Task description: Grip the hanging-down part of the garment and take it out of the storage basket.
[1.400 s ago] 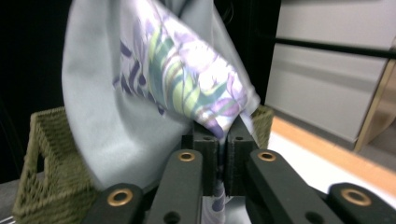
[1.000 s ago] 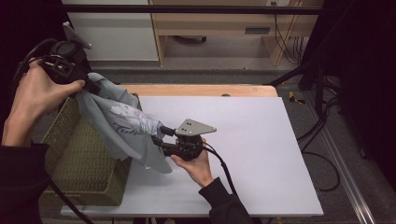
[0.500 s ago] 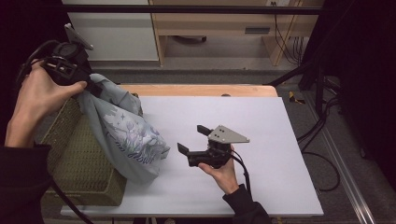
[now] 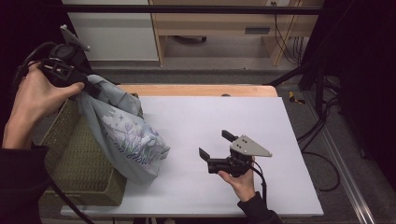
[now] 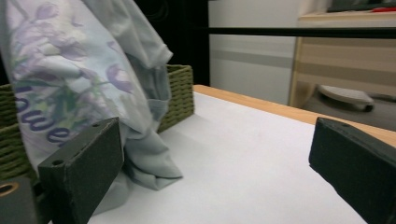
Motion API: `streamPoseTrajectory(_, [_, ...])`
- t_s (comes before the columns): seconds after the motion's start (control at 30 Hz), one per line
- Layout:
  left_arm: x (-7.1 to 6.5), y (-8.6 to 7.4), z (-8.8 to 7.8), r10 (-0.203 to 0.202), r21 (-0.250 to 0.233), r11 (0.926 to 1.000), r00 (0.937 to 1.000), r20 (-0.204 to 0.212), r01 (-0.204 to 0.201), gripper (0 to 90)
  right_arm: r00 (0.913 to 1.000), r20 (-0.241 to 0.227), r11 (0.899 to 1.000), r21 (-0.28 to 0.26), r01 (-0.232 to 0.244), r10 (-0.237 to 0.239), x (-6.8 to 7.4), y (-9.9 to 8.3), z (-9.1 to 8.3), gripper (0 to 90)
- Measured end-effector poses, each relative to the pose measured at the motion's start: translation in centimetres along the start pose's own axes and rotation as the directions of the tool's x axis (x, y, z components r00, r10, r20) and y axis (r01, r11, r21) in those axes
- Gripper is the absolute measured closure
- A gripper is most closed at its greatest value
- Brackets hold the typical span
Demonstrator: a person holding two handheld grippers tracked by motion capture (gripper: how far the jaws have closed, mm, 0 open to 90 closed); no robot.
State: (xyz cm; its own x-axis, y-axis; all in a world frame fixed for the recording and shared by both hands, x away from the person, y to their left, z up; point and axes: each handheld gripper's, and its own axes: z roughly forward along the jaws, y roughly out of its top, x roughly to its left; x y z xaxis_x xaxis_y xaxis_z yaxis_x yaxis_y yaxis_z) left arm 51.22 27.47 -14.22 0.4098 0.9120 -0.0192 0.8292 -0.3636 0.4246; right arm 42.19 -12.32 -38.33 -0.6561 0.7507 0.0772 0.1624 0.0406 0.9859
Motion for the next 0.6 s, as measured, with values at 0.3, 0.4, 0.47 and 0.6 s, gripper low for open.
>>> streamPoseTrajectory(0.3, [0.2, -0.2, 0.0, 0.002, 0.002, 1.0, 1.0, 0.001, -0.002, 83.6, 0.9971, 0.076, 1.0, -0.016, 0.003, -0.001, -1.1, -1.1, -2.7, 1.8])
streamPoseTrajectory(0.4, [0.3, -0.3, 0.0, 0.0, -0.001, 1.0, 1.0, 0.003, 0.0, 83.6, 0.9959, 0.088, 1.0, -0.021, -0.02, 0.021, -1.5, -1.6, -3.6, 1.3])
streamPoseTrajectory(0.47, [0.2, -0.3, 0.0, 0.001, 0.0, 1.0, 1.0, 0.003, -0.001, 83.6, 0.9947, 0.102, 1.0, -0.024, -0.014, 0.016, -1.8, -1.9, -4.0, 1.1])
streamPoseTrajectory(0.6, [0.2, -0.3, -0.1, 0.004, 0.002, 1.0, 1.0, 0.005, -0.004, 83.6, 0.9925, 0.119, 1.0, -0.012, -0.026, 0.028, -2.2, -2.5, -4.8, 0.7])
